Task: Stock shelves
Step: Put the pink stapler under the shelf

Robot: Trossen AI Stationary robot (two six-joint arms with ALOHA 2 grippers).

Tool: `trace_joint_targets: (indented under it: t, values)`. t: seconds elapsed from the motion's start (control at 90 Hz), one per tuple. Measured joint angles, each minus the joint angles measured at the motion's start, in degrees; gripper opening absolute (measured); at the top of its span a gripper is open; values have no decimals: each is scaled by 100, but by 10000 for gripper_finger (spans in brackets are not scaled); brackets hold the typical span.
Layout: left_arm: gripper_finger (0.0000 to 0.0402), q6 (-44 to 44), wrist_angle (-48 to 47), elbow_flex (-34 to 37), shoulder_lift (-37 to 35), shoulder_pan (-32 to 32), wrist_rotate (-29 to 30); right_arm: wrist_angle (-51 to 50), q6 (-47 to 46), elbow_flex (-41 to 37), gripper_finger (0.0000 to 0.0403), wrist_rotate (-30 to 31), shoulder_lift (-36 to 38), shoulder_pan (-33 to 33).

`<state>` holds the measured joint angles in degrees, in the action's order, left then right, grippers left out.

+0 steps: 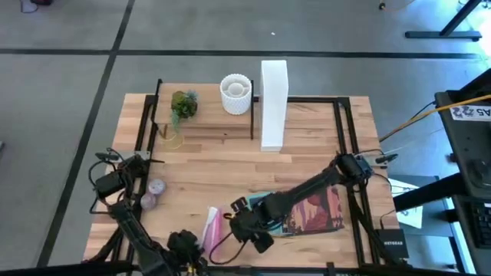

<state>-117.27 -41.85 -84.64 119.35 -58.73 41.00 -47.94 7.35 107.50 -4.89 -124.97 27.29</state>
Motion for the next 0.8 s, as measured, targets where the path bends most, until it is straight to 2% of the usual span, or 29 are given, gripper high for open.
trace_joint_targets:
  t: [0.156,0.333,0.411,0.522,0.622,0.744,0.8]
  values:
    - [27,620,1310,0,0,22,-223,17,298,0,198,-989,0,55]
    - [27,893,2668,-2,-10,-14,-509,196,715,0,198,-967,0,217]
    - [27,844,2803,-9,-20,-23,-511,445,999,-14,198,-974,0,272]
    - [27,599,2240,-3,-22,9,-557,1255,1472,-488,198,-974,25,239]
    - [27,476,2178,328,-109,118,-702,1520,1504,-883,198,-619,57,17]
    - [27,435,3164,1308,-486,216,-864,1509,1576,-978,198,172,170,-137]
    - [27,380,3772,1860,-710,235,-871,1446,1760,-975,198,348,216,-100]
